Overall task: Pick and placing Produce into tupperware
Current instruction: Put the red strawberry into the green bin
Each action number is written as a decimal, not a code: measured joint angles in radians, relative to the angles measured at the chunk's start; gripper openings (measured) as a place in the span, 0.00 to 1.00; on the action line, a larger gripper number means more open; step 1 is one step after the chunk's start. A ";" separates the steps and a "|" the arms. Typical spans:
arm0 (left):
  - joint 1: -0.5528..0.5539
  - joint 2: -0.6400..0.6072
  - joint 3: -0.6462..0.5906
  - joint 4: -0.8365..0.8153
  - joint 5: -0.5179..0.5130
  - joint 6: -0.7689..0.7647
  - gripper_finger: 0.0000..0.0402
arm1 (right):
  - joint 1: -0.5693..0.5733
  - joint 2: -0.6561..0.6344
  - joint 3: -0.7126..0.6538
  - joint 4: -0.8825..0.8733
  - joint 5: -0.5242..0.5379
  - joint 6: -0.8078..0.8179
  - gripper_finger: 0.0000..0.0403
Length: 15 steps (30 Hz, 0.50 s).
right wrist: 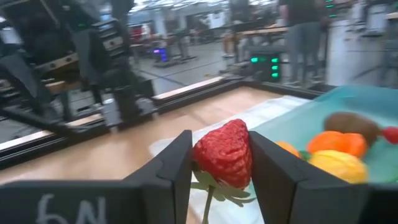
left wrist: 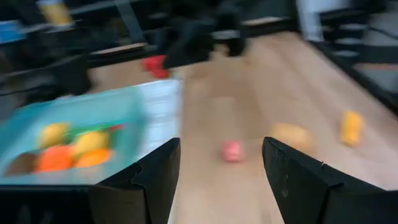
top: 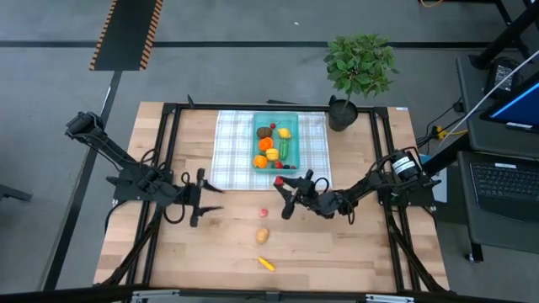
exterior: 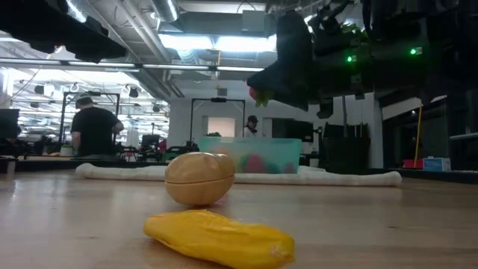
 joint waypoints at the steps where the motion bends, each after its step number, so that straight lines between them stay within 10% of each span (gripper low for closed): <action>1: 0.000 0.000 0.000 0.000 -0.050 -0.017 0.55 | -0.005 0.000 0.000 0.000 0.016 -0.002 0.33; 15: 0.110 0.000 -0.049 0.062 -0.370 -0.118 0.55 | -0.071 0.000 0.069 -0.028 0.133 -0.109 0.33</action>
